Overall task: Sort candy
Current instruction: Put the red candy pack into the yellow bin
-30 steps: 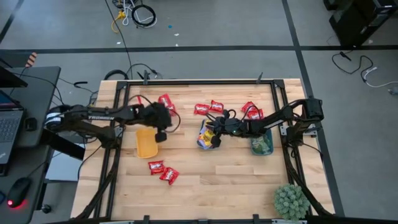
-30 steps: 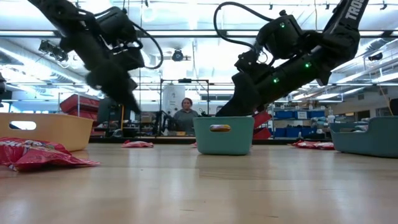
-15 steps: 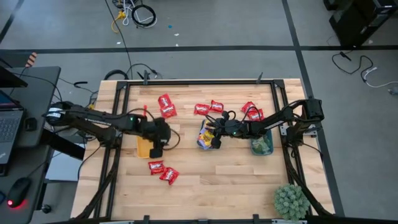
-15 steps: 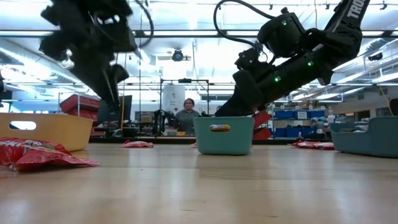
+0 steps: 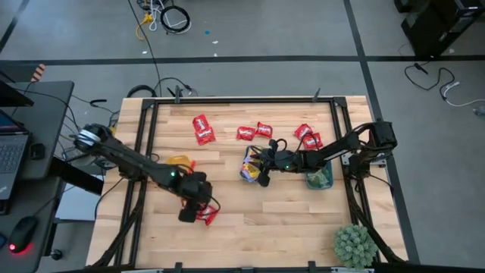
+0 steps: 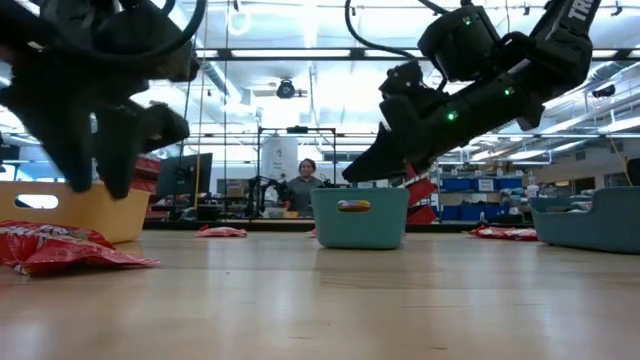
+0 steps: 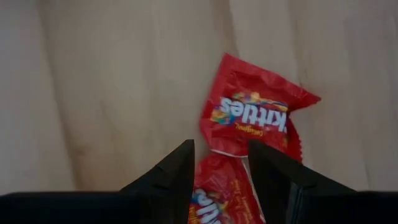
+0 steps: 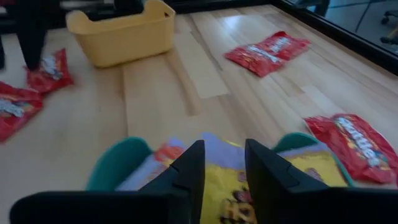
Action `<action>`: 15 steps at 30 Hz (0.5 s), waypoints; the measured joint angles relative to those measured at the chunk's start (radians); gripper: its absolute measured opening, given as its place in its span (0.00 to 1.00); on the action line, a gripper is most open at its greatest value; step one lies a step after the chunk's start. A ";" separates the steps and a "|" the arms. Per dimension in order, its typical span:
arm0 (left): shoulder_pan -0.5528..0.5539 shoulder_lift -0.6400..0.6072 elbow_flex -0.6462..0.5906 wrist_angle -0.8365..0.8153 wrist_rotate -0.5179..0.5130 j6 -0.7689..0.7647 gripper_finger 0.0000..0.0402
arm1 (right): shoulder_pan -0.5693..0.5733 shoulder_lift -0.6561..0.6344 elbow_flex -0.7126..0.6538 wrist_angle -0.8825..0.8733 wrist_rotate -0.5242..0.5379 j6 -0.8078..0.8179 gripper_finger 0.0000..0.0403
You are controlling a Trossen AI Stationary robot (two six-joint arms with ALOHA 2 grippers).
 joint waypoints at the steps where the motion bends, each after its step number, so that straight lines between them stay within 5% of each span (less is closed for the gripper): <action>1: -0.008 0.017 0.004 -0.001 0.000 -0.007 0.38 | 0.001 0.000 0.004 0.000 0.000 0.007 0.26; 6: -0.049 0.088 0.012 -0.006 0.006 -0.031 0.38 | 0.005 0.000 0.035 -0.048 0.000 0.017 0.26; 15: -0.080 0.176 0.014 0.003 0.007 -0.025 0.38 | 0.033 0.000 0.071 -0.068 -0.006 -0.010 0.11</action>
